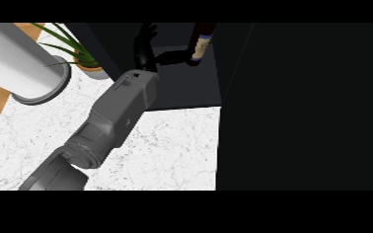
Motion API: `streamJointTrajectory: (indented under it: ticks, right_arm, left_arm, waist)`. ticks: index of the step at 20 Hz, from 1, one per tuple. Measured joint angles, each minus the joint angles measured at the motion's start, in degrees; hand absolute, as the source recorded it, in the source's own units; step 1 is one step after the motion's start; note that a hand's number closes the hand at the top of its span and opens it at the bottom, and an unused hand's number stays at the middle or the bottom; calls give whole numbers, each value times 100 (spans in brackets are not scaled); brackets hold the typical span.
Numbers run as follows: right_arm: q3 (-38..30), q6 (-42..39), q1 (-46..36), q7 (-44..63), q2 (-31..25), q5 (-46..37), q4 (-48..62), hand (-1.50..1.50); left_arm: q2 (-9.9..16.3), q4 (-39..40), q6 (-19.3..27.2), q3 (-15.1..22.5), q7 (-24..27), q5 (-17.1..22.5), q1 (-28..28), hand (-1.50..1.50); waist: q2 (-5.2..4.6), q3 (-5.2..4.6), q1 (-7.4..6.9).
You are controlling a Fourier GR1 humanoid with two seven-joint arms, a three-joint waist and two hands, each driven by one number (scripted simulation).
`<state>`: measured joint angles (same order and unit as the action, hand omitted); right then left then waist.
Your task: Pick up the wine, place it into the cabinet and close the cabinet
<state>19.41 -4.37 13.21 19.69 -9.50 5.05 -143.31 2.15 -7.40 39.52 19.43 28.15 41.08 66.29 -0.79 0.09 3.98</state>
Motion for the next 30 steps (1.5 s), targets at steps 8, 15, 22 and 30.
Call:
streamJointTrajectory:
  ticks: [8, 15, 22, 30]
  right_arm:
    - [26, -114, 187, -122, -17, 0, -12, -150]
    - [12, -60, 86, -39, 51, -8, -4, -150]
    - [97, -30, 105, -3, 85, -15, -29, -150]
    - [43, 54, 209, 47, 66, -21, -63, -150]
  left_arm:
    - [-18, 153, 0, -75, 126, -99, 58, -150]
    - [-44, -9, -536, -102, 466, -216, 16, -150]
    - [-92, -323, -1025, -268, 811, -201, -86, -150]
    - [-138, -1107, -1327, -306, 956, -255, -474, -150]
  waist:
    - [-6, -4, 9]
    - [-19, -9, -57]
    - [19, -13, -152]
    - [101, -8, -317]
